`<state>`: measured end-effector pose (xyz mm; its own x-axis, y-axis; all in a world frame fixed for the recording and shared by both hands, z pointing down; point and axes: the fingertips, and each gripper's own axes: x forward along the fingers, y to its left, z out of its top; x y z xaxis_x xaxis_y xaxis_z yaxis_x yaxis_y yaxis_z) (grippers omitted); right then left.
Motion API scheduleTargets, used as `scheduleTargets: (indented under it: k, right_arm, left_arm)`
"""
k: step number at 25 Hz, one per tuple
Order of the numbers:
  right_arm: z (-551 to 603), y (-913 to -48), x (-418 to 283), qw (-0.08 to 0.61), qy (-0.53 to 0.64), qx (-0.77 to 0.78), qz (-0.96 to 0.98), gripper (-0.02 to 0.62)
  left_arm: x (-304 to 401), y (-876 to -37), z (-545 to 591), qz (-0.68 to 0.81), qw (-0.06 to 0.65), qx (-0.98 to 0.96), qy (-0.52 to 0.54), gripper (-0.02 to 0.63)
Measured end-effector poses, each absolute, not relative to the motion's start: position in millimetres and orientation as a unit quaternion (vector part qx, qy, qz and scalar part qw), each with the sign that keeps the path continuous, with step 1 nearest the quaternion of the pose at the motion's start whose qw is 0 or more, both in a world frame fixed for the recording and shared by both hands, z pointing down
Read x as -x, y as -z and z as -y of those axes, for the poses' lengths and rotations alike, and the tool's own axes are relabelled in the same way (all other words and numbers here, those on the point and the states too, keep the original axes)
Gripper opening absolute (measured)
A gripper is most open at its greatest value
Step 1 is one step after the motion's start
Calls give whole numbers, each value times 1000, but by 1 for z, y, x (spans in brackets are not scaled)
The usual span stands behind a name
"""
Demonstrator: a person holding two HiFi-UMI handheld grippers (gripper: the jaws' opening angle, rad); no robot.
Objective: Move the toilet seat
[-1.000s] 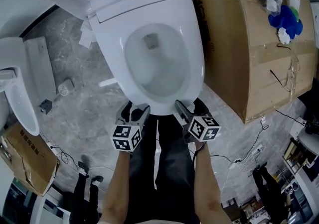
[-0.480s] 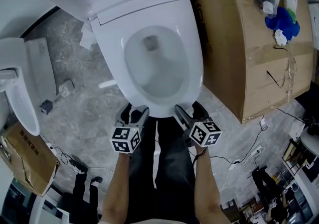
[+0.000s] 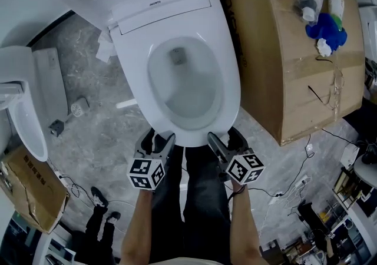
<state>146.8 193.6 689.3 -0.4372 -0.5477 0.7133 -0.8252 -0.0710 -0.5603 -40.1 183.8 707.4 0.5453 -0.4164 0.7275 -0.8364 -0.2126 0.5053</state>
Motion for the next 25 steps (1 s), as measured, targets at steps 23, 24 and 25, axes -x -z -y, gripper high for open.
scheduleTargets:
  k: [23,24,25]
  right_arm:
    - [-173,-586,-142,64,-497,-507,701,377]
    - [-171,-583,-142,61,-496,-508,702,377]
    - [-170,-580,-142,57,-494,-509,702,376]
  left_arm:
    - [48,-618,-162,450,468,-748,-138,316]
    - [48,-615,-161,451,467,-748,-135,316]
    - [49,-613,-160,452,467,-748,-131,316]
